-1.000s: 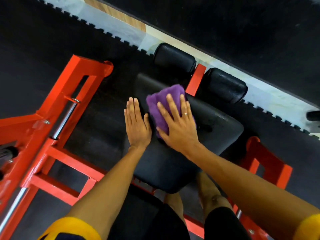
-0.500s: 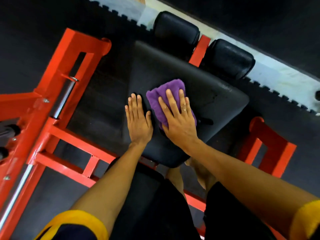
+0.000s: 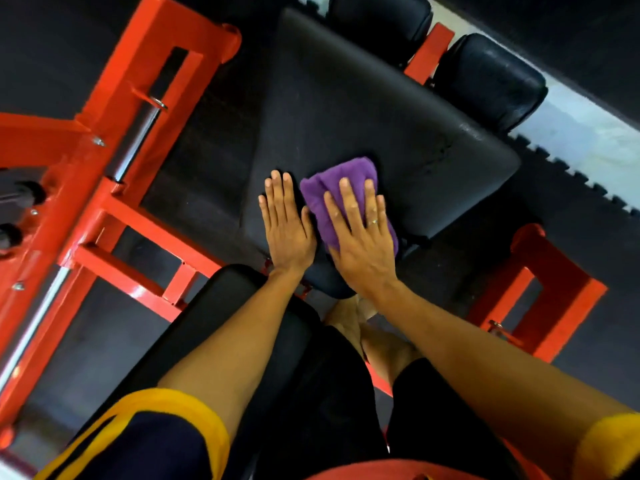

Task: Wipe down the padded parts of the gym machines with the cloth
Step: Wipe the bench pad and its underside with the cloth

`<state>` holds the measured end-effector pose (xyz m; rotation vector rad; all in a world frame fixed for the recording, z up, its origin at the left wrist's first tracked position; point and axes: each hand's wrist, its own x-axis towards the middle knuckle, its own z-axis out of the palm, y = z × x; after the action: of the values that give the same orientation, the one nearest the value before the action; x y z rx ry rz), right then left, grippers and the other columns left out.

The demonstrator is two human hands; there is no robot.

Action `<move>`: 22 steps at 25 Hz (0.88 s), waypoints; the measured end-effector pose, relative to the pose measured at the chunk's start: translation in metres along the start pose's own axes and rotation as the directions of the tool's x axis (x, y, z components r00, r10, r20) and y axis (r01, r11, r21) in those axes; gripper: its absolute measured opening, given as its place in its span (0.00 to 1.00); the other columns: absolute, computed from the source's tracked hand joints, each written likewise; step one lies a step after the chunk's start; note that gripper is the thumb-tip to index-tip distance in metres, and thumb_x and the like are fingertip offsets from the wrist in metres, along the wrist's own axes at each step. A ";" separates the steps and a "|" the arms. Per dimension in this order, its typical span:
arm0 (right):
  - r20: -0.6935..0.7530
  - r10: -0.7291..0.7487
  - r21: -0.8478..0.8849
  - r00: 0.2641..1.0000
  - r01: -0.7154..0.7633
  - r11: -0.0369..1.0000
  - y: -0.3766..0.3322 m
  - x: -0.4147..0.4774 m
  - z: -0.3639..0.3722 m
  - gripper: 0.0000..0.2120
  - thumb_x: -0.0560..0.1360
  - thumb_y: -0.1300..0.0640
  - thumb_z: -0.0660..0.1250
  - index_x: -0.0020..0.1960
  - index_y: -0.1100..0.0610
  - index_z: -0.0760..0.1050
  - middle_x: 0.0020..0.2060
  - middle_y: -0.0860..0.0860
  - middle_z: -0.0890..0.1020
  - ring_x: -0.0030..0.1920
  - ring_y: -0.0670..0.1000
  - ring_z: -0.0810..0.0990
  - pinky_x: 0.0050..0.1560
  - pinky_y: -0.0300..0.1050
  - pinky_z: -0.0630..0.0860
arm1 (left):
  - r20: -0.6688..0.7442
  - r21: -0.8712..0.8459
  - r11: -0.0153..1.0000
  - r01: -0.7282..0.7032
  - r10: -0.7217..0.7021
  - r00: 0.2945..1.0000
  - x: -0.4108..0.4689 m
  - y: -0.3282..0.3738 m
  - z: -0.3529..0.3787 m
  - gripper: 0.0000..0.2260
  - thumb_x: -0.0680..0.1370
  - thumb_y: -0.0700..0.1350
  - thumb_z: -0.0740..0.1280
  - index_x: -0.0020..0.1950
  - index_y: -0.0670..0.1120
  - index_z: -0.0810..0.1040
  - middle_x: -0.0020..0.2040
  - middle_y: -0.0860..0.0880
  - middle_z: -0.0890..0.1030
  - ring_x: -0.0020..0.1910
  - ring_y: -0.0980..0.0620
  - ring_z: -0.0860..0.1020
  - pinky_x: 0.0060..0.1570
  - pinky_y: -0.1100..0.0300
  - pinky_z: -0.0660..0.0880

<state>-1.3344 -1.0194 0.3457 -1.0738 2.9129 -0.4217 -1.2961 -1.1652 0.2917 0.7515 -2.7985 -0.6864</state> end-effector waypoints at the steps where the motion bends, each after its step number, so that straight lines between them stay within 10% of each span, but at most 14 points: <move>1: 0.029 -0.049 -0.013 0.998 0.050 0.999 0.002 -0.015 0.006 0.33 0.80 0.52 0.65 0.82 0.58 0.60 0.81 0.60 0.58 0.80 0.68 0.54 0.80 0.65 0.53 | -0.013 0.015 1.000 -0.006 0.007 1.000 -0.001 -0.001 0.003 0.28 0.86 0.51 0.53 0.82 0.38 0.54 0.82 0.37 0.56 0.82 0.41 0.53 0.80 0.43 0.50; 6: 0.024 -0.090 -0.076 0.996 0.092 0.993 0.029 -0.045 -0.010 0.33 0.79 0.59 0.65 0.82 0.58 0.59 0.81 0.60 0.58 0.80 0.66 0.55 0.81 0.62 0.50 | -0.060 0.011 1.000 0.007 -0.006 0.998 0.002 0.003 0.004 0.26 0.86 0.49 0.52 0.81 0.38 0.55 0.82 0.38 0.56 0.82 0.41 0.53 0.80 0.42 0.51; 11: -0.112 0.266 -0.020 0.957 -0.270 0.963 0.040 -0.013 -0.025 0.33 0.81 0.57 0.65 0.83 0.59 0.56 0.81 0.63 0.55 0.81 0.68 0.50 0.80 0.65 0.50 | -0.090 -0.041 0.995 0.087 -0.090 0.992 -0.003 0.021 0.007 0.26 0.85 0.47 0.50 0.81 0.37 0.55 0.82 0.39 0.56 0.82 0.41 0.53 0.81 0.43 0.48; 17: 0.025 0.045 0.002 0.999 -0.045 0.999 0.035 -0.070 -0.009 0.33 0.80 0.56 0.64 0.82 0.58 0.57 0.81 0.61 0.56 0.81 0.66 0.51 0.80 0.64 0.53 | -0.117 -0.027 0.997 0.068 -0.071 0.991 -0.002 0.018 0.011 0.26 0.85 0.46 0.52 0.81 0.37 0.56 0.82 0.38 0.57 0.82 0.41 0.54 0.80 0.41 0.50; 22: -0.141 0.418 0.071 0.897 -0.412 0.908 0.072 -0.055 -0.037 0.33 0.80 0.62 0.61 0.83 0.58 0.56 0.82 0.62 0.54 0.81 0.66 0.47 0.79 0.65 0.56 | -0.127 -0.031 0.999 -0.030 0.026 0.992 0.014 0.022 0.007 0.25 0.85 0.45 0.55 0.81 0.37 0.57 0.82 0.39 0.58 0.81 0.40 0.54 0.80 0.42 0.48</move>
<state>-1.3417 -0.9222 0.3587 -0.4009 3.1299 -0.5604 -1.3195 -1.1532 0.2965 0.7217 -2.6713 -0.6542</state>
